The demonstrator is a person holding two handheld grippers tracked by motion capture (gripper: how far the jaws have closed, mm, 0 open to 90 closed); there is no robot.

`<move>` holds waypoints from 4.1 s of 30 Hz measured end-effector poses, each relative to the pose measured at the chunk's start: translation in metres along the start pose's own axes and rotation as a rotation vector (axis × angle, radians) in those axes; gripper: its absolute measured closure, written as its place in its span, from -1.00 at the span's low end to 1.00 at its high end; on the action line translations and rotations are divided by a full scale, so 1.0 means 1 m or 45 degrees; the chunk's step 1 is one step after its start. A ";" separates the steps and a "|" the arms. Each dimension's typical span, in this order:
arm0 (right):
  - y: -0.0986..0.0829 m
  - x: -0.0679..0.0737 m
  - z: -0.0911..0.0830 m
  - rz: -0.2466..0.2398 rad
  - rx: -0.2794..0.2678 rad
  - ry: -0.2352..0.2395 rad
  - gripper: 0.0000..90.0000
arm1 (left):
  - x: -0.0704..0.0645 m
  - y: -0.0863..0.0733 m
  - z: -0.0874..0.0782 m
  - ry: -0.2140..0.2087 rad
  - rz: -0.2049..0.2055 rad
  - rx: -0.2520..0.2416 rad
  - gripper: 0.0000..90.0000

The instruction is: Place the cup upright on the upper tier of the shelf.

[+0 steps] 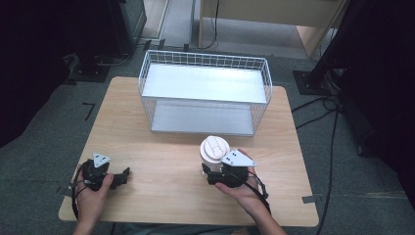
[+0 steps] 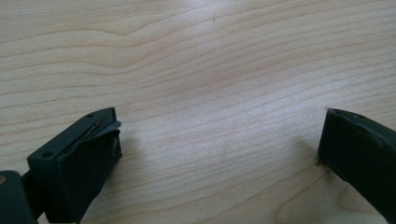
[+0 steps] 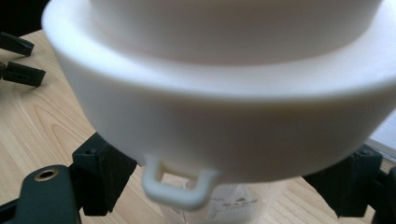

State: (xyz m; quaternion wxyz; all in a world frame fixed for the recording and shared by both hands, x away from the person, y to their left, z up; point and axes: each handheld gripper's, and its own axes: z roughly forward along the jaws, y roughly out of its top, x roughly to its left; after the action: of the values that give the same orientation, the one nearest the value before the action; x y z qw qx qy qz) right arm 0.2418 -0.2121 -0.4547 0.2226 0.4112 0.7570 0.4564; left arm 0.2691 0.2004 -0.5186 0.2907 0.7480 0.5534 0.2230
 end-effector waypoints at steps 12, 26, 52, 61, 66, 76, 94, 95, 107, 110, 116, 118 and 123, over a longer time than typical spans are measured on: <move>0.016 -0.005 -0.011 0.015 -0.047 -0.038 -0.64 | 0.000 0.000 0.000 0.000 0.000 0.000 -1.00; 0.048 -0.005 -0.027 0.022 -0.135 -0.046 -0.64 | 0.000 0.000 0.000 0.002 0.003 0.000 -1.00; 0.107 -0.012 -0.048 -0.006 -0.298 -0.080 -0.64 | 0.000 0.000 0.000 0.001 0.004 0.001 -1.00; 0.122 -0.015 -0.048 -0.013 -0.326 -0.086 -0.64 | 0.000 0.000 0.000 0.001 0.004 0.002 -1.00; 0.132 -0.017 -0.047 -0.016 -0.344 -0.094 -0.64 | 0.000 0.000 0.000 0.001 0.004 0.001 -1.00; 0.154 -0.026 -0.042 -0.002 -0.367 -0.110 -0.64 | 0.000 0.000 0.000 0.001 0.004 0.001 -1.00; 0.199 -0.041 -0.030 0.004 -0.392 -0.134 -0.64 | 0.000 0.000 0.000 0.001 0.004 0.001 -1.00; 0.201 -0.042 -0.029 0.004 -0.391 -0.134 -0.64 | 0.000 0.000 0.000 0.001 0.004 0.001 -1.00; 0.218 -0.050 -0.009 0.006 -0.388 -0.167 -0.64 | 0.000 0.000 0.000 0.001 0.004 0.002 -1.00; 0.223 -0.054 -0.002 0.004 -0.390 -0.186 -0.64 | 0.000 0.000 0.000 0.001 0.004 0.002 -1.00; 0.232 -0.060 0.014 -0.002 -0.389 -0.213 -0.64 | 0.000 0.000 0.000 0.000 0.005 0.004 -1.00; 0.234 -0.062 0.019 -0.005 -0.385 -0.229 -0.64 | 0.000 0.000 0.000 0.001 0.004 0.001 -1.00; 0.238 -0.069 0.035 0.008 -0.377 -0.259 -0.64 | 0.001 0.000 0.000 0.000 0.005 0.001 -1.00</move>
State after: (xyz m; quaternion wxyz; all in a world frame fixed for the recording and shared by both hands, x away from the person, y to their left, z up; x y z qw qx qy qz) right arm 0.4059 -0.1928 -0.2664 0.3548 0.4202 0.6539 0.5196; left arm 0.2692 0.2009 -0.5185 0.2899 0.7493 0.5519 0.2233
